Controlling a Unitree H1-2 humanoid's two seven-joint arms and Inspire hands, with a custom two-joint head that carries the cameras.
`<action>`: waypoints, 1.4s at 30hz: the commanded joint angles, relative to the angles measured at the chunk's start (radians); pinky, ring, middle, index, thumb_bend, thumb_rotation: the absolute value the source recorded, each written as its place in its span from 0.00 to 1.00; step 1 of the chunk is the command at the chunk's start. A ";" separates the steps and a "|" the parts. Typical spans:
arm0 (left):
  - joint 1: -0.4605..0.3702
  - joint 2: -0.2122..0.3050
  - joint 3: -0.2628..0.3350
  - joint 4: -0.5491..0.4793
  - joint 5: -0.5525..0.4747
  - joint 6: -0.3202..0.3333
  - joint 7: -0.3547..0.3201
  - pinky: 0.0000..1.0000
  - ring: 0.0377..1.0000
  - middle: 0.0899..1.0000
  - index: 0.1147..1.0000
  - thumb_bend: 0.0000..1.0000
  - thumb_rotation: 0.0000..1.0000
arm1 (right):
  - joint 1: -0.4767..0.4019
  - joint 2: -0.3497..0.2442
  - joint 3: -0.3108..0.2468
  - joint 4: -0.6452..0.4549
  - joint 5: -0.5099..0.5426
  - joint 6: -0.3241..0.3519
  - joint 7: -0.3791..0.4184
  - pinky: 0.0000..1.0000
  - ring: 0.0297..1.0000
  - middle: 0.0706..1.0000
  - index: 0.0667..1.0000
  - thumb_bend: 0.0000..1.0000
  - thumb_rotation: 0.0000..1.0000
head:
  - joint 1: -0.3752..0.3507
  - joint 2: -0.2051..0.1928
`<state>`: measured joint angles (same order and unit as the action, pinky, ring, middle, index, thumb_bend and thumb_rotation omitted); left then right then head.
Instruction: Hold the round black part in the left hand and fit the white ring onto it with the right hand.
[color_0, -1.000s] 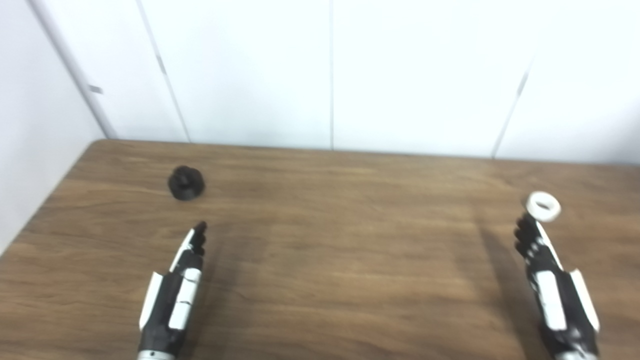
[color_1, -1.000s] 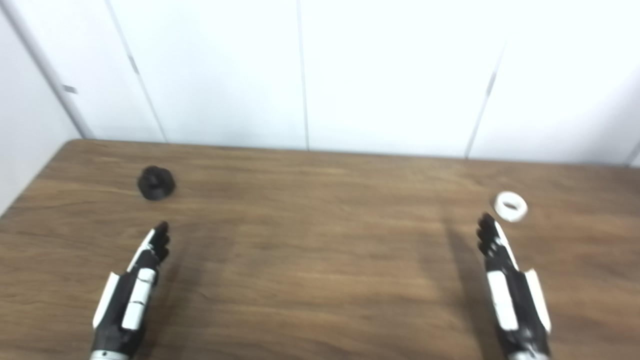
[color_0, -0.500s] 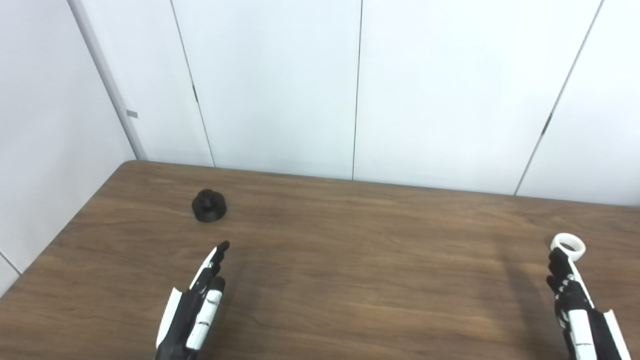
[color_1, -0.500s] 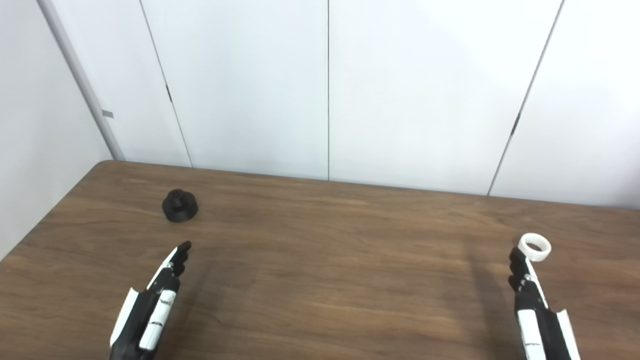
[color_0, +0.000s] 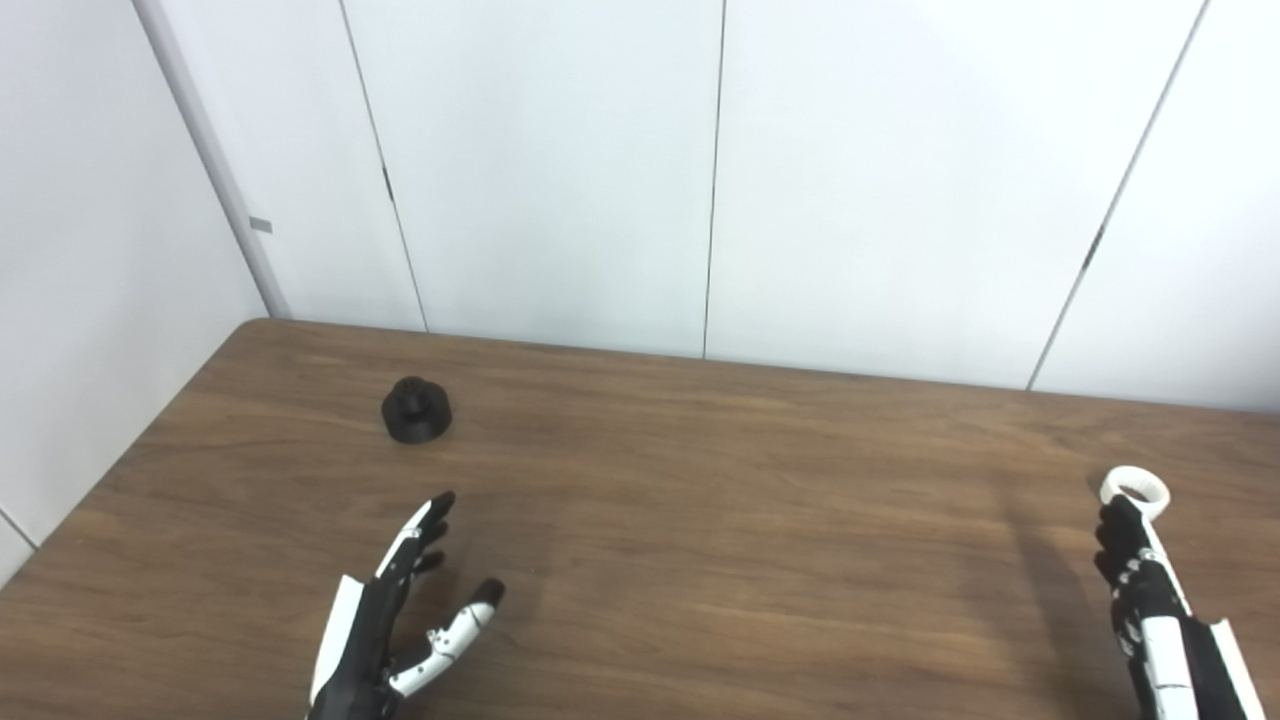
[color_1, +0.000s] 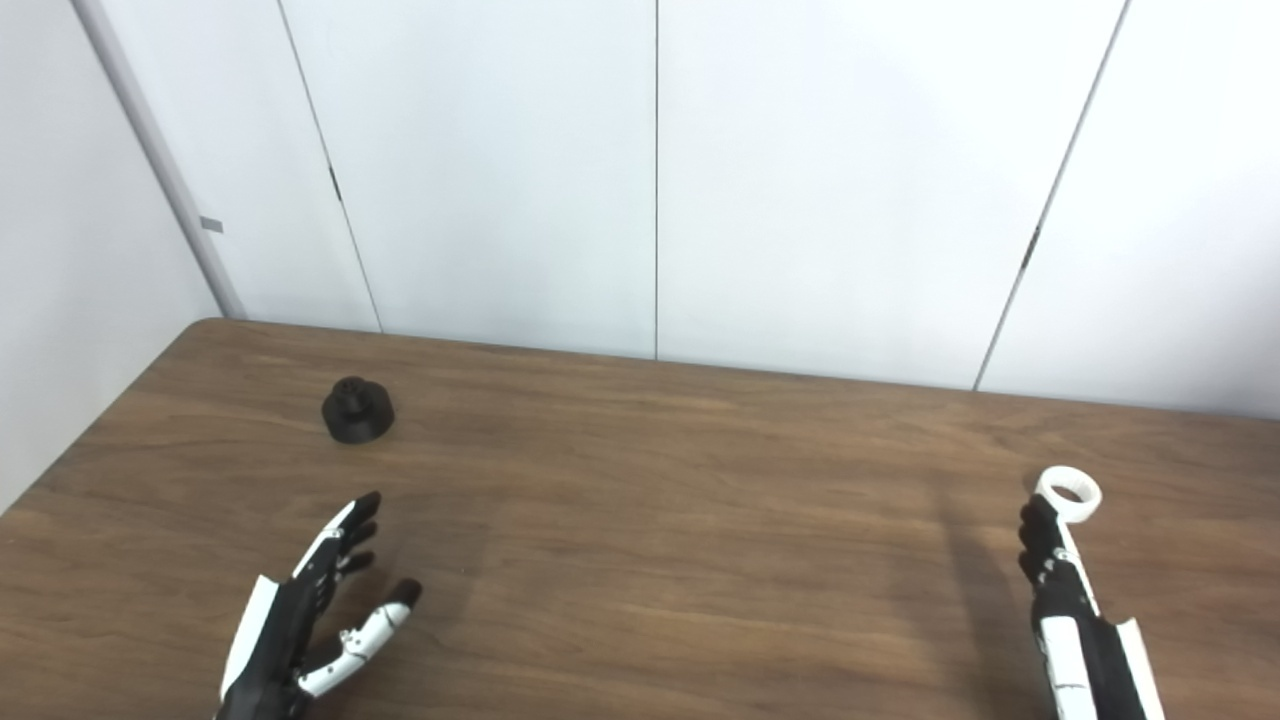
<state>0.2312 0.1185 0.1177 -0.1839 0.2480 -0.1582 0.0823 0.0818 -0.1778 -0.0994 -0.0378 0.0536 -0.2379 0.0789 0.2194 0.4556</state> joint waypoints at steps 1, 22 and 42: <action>-0.008 -0.025 0.000 0.007 0.054 0.038 0.038 0.86 0.90 0.90 0.90 0.78 0.30 | 0.065 0.015 0.007 0.130 0.000 -0.018 0.000 1.00 0.98 0.97 0.97 0.52 1.00 | 0.001 0.001; -0.324 0.238 0.030 0.051 0.321 0.379 0.020 1.00 0.99 0.95 0.90 0.94 0.40 | 0.070 0.009 0.010 0.143 0.005 -0.038 0.002 0.99 0.96 0.96 0.96 0.58 1.00 | 0.001 0.008; -0.549 0.339 0.005 0.364 0.358 0.404 0.082 1.00 0.99 0.93 0.84 0.94 0.36 | 0.066 0.015 0.016 0.154 -0.006 -0.047 -0.002 0.97 0.94 0.95 0.96 0.58 1.00 | -0.004 0.007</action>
<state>-0.2527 0.4131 0.1221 0.1778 0.5922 0.2613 0.1192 0.0722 -0.1910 -0.0996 -0.0257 0.0548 -0.2680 0.0791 0.2148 0.4617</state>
